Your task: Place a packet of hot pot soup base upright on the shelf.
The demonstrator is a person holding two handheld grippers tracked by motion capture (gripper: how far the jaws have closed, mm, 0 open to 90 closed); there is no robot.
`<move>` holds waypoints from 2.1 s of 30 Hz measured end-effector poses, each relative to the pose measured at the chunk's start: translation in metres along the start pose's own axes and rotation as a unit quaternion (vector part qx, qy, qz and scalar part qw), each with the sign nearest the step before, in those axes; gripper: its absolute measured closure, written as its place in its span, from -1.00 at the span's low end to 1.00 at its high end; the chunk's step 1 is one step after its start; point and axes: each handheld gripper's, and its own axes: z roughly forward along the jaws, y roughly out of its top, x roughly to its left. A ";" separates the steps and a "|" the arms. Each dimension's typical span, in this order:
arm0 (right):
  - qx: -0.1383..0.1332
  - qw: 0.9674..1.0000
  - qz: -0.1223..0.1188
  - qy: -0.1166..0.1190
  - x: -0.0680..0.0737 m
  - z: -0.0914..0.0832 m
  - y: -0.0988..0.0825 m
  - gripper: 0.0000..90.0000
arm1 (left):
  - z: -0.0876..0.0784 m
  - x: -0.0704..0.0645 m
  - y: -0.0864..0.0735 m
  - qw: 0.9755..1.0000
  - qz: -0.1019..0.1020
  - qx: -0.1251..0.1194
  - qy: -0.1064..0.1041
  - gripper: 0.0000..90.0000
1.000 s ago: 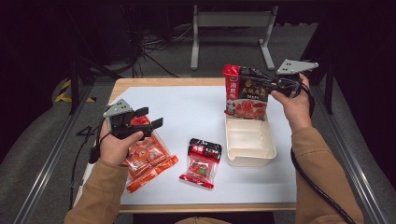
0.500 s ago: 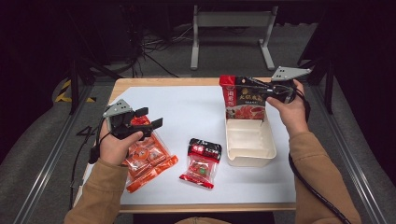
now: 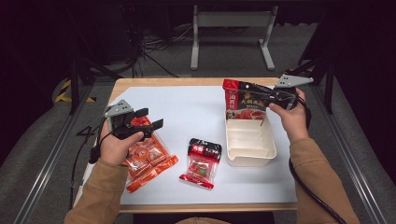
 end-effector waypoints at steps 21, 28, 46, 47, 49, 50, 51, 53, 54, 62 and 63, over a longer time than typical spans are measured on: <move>0.002 0.999 0.036 -0.015 0.001 -0.004 -0.007 0.30 | 0.004 0.002 -0.004 1.000 0.000 0.005 -0.002 -0.60; -0.003 0.997 0.076 -0.026 0.000 -0.011 -0.009 -0.26 | 0.002 0.003 -0.006 1.000 0.000 -0.001 -0.004 -0.63; 0.027 0.997 0.071 -0.034 0.020 -0.055 -0.018 -0.36 | -0.012 0.013 -0.008 1.000 -0.002 0.009 0.013 -0.63; 0.028 0.997 0.070 -0.033 0.021 -0.057 -0.018 -0.36 | -0.012 0.013 -0.008 1.000 -0.002 0.009 0.013 -0.63; 0.028 0.997 0.071 -0.028 0.025 -0.061 -0.018 -0.36 | -0.015 0.016 -0.008 1.000 -0.002 0.007 0.016 -0.63; 0.027 0.997 0.073 -0.026 0.027 -0.063 -0.018 -0.36 | -0.015 0.016 -0.008 1.000 -0.005 0.006 0.017 -0.63; 0.027 0.997 0.073 -0.026 0.027 -0.063 -0.018 -0.36 | -0.015 0.016 -0.008 1.000 -0.005 0.006 0.017 -0.63; 0.024 0.997 0.072 -0.017 0.034 -0.068 -0.018 -0.35 | -0.017 0.018 -0.008 1.000 -0.007 0.008 0.018 -0.63; 0.024 0.997 0.072 -0.017 0.034 -0.068 -0.018 -0.35 | -0.018 0.018 -0.008 1.000 -0.007 0.007 0.019 -0.63; 0.017 0.998 0.067 0.006 0.053 -0.073 -0.018 -0.34 | -0.022 0.024 -0.009 0.999 -0.007 0.010 0.030 -0.65; 0.014 0.998 0.066 0.007 0.055 -0.074 -0.019 -0.34 | -0.023 0.025 -0.010 0.999 -0.007 0.011 0.033 -0.65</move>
